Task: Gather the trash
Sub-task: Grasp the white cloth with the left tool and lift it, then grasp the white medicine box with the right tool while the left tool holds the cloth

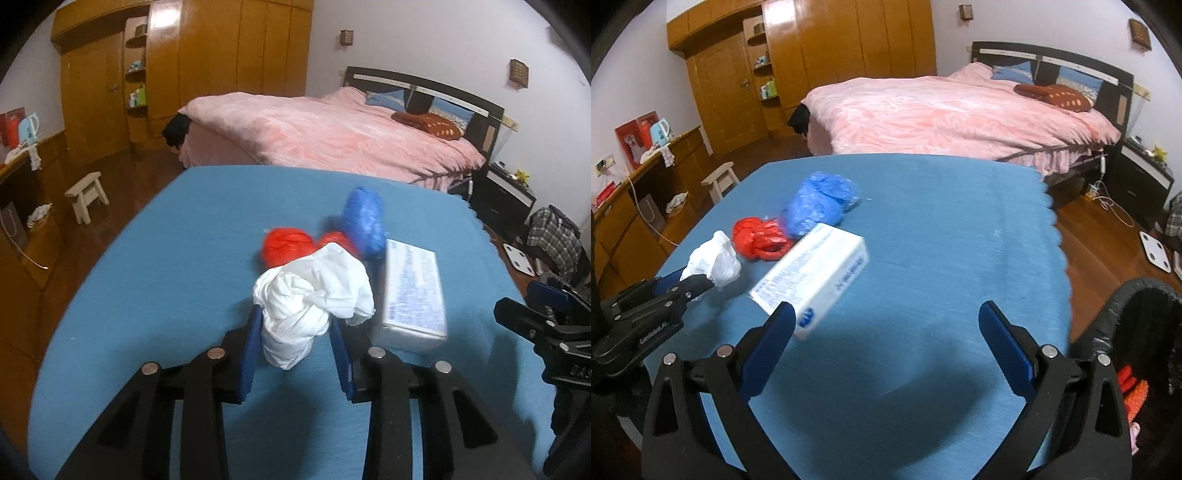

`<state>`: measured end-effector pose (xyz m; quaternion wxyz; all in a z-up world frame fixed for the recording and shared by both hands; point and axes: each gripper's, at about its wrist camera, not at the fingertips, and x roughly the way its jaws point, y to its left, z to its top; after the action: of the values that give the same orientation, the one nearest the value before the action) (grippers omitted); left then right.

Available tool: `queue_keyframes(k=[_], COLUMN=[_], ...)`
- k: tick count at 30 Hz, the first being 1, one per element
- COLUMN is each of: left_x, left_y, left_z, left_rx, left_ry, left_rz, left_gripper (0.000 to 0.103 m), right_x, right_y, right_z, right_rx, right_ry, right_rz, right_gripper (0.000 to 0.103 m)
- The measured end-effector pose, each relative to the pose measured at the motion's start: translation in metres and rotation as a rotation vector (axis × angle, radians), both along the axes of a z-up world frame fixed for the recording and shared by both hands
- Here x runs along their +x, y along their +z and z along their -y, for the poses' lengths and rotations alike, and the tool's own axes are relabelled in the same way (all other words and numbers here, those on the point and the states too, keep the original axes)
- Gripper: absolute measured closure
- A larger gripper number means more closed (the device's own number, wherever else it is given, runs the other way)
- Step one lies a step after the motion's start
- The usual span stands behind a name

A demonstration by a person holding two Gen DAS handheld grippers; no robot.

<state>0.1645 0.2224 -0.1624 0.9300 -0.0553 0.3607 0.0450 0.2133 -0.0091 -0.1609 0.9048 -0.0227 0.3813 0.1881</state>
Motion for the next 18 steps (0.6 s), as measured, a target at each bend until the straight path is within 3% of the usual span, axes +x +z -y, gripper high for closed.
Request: queue_keyframes(k=[6,12,18], left_x=[-0.007,-0.012,-0.013], left_y=[-0.002,-0.003,-0.005], left_z=[-0.029,-0.047,-0.05], left_rx=[0.004,-0.007,-0.02], left_ry=[0.064,0.095,0.097], left_rz=[-0.01,-0.008,-0.012], left_gripper=[0.067,0.067,0.067], right_x=[0.007,0.014,0.017], right_y=[-0.004,-0.018,-0.029], right_z=[-0.04,-0.076,-0.083], right_rx=[0.015,-0.046,-0.082], right_ry=[0.043,0.04,0.029], right_rz=[-0.014,-0.028,-0.043], right_gripper=[0.006,0.006,0.006])
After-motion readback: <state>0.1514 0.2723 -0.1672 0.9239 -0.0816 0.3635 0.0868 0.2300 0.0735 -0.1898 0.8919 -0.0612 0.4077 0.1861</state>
